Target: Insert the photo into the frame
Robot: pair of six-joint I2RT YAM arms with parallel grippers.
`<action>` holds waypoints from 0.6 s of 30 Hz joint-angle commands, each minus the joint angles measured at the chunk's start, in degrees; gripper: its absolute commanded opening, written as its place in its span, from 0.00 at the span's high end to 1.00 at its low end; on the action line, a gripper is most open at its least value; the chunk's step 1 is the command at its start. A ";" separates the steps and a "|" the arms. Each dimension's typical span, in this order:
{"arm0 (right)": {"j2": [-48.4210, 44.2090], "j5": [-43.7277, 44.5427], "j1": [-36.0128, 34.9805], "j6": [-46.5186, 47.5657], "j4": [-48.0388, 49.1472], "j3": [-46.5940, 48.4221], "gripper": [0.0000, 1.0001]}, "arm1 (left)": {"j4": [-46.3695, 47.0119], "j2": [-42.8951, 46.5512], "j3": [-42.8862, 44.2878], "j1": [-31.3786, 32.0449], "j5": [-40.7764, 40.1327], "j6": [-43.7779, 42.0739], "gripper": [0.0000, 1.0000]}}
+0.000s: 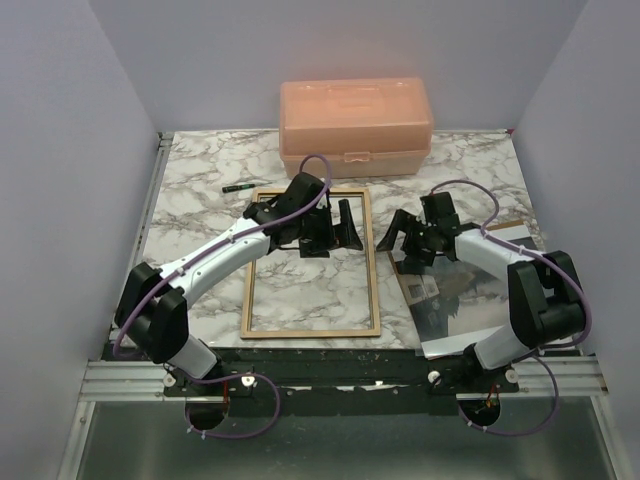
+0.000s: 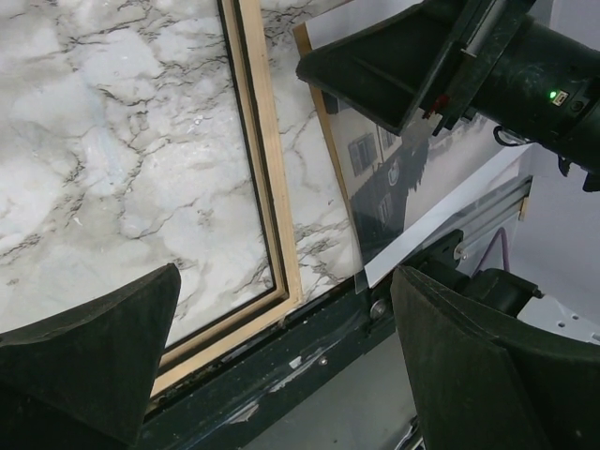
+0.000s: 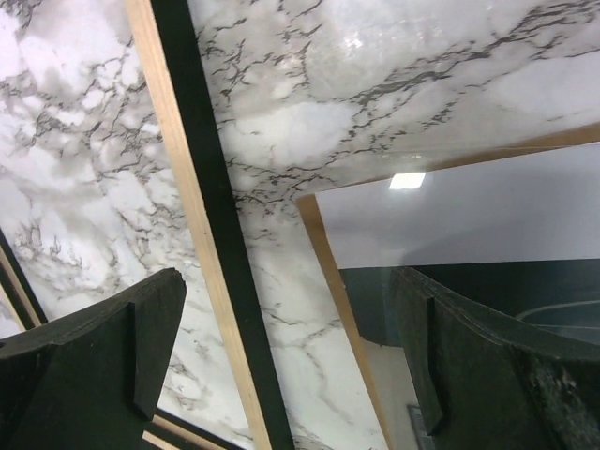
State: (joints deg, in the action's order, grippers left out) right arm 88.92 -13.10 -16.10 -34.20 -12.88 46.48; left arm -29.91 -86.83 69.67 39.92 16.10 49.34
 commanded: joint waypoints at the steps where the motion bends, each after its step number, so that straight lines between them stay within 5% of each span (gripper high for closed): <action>1: 2.14 -3.68 -0.78 -1.84 -4.52 -3.18 0.00 | -0.28 -1.21 2.35 1.35 0.09 0.23 0.03; 12: -6.82 -0.87 0.54 -1.92 -13.88 2.88 0.00 | 9.04 -3.39 0.10 6.50 5.79 5.57 0.04; 18: -8.31 -2.67 7.11 -0.12 -16.00 0.97 0.00 | 16.94 -7.79 -0.48 11.34 8.88 10.74 0.06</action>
State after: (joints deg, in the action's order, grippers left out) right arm 82.48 -15.09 -13.19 -35.77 -24.73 47.94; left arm -20.73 -91.46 70.26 47.88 20.86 55.31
